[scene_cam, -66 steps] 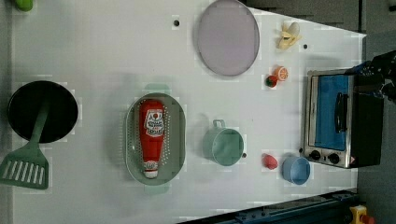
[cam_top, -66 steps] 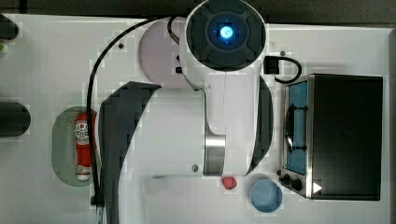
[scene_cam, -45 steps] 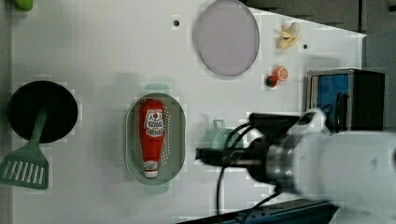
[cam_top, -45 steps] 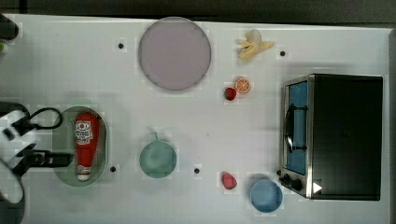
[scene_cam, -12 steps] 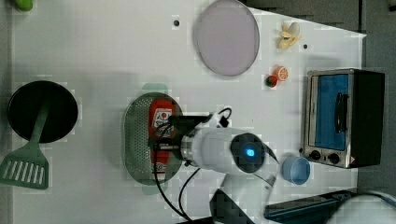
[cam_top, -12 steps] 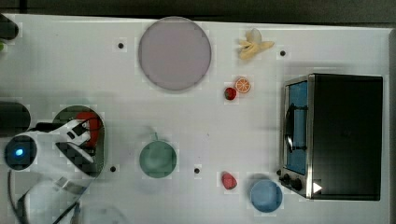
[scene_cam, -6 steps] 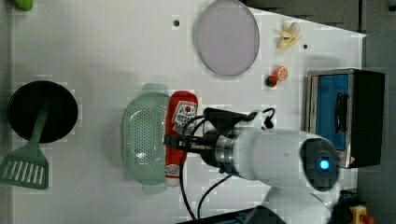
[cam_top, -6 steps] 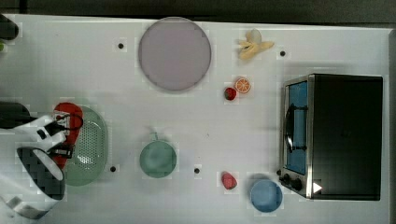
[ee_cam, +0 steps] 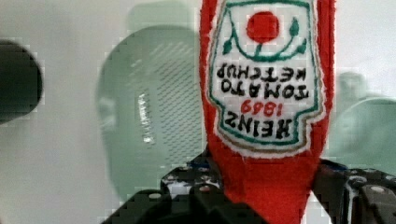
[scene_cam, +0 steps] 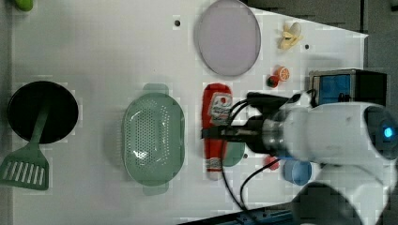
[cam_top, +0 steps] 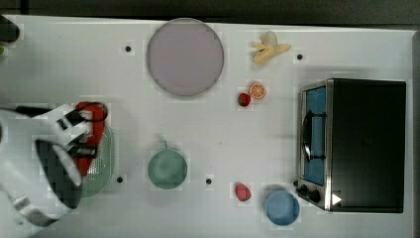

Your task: Pick ketchup from strainer and place it on the table

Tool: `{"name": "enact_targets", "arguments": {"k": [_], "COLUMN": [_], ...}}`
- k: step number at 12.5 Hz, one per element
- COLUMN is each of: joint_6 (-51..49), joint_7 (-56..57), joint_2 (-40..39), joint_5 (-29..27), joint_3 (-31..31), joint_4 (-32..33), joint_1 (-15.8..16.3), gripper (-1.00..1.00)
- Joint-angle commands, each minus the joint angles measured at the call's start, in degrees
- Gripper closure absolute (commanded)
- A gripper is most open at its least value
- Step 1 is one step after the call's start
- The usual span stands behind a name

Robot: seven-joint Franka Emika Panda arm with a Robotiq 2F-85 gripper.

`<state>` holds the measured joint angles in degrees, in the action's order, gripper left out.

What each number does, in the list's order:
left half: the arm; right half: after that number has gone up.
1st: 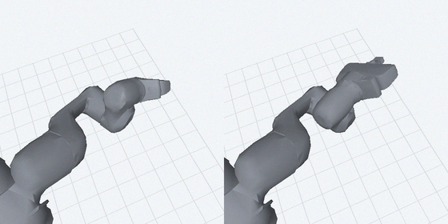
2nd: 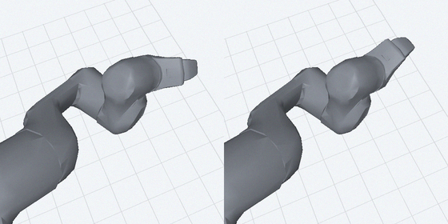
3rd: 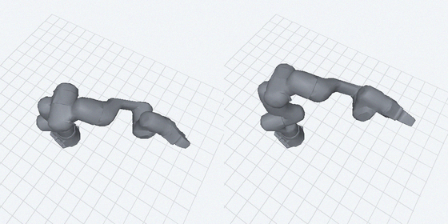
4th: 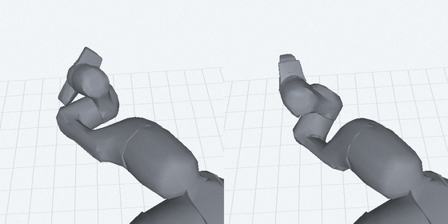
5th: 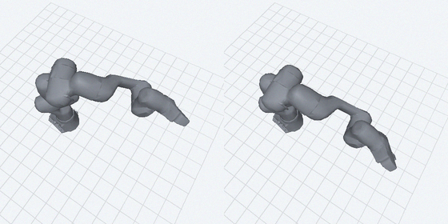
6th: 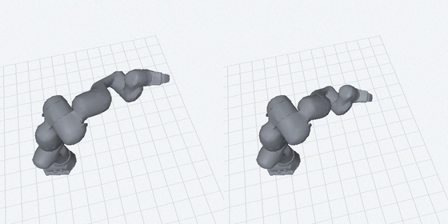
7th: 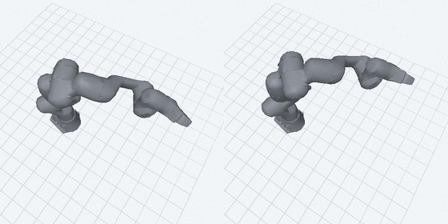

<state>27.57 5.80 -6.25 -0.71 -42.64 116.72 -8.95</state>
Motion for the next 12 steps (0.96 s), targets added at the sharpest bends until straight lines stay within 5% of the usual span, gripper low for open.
{"name": "enact_targets", "arguments": {"k": [1, 7, 12], "joint_6": [-1.4, -1.9, -1.6], "joint_7": [12.5, 32.9, 35.5], "joint_2": [4.7, 7.0, 6.8], "joint_5": [0.0, 0.0, 0.0], "joint_3": [4.7, 17.7, 26.6], "joint_4": [-2.5, -2.4, 1.4], "joint_1": [-5.7, -9.5, -10.3], "gripper": [-0.13, -0.13, -0.13]}}
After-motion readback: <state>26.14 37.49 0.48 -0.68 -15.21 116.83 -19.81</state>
